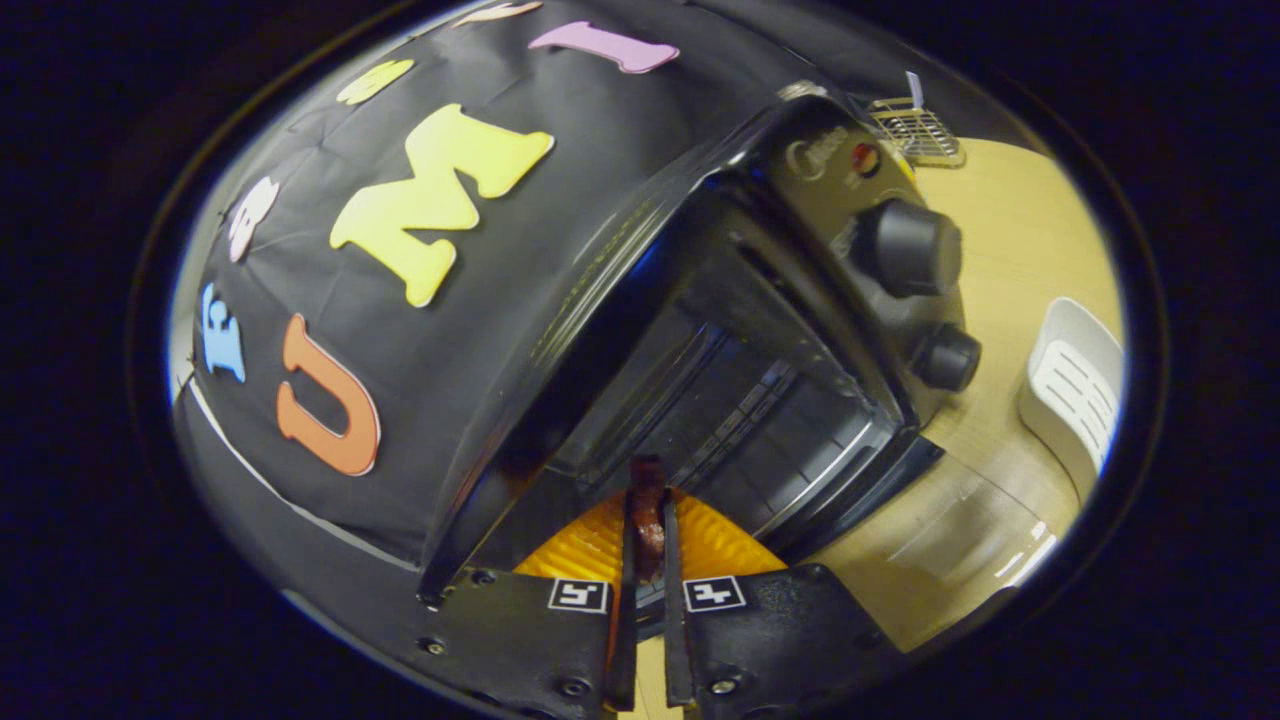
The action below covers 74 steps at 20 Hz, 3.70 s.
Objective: Open the electric oven with the left hand, put the food in, and close the electric oven.
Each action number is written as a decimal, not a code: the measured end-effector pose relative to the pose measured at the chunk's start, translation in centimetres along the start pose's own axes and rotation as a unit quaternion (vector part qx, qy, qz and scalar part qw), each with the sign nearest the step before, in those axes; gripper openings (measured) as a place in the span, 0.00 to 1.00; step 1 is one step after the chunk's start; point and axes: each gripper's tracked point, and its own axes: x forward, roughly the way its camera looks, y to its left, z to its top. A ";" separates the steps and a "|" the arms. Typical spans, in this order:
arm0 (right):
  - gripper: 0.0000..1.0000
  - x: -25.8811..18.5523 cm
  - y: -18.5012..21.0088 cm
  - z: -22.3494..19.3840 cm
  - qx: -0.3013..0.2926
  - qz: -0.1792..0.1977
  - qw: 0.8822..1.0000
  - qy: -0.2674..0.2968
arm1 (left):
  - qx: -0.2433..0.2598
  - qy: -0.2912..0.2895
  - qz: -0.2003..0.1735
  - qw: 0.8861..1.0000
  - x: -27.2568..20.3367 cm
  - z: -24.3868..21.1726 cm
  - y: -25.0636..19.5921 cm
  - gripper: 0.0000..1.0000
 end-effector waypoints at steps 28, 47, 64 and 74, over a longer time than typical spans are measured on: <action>0.95 -21.7 0.3 3.3 -0.336 0.051 0.940 -0.020 | 0.005 -0.070 -0.030 0.997 -12.2 1.5 -5.8 0.97; 0.99 -48.1 -9.3 24.3 -0.440 0.051 0.889 -0.111 | -0.006 -0.099 -0.071 0.993 -12.2 -0.3 -19.5 0.96; 0.99 -48.1 -11.5 27.6 -0.452 -0.047 0.883 -0.122 | 0.016 0.029 -0.139 0.990 5.9 -13.0 -27.3 0.97; 0.99 -47.7 -9.6 24.2 -0.470 -0.121 0.867 -0.112 | 0.021 0.081 -0.170 0.982 14.6 -19.3 -28.7 0.98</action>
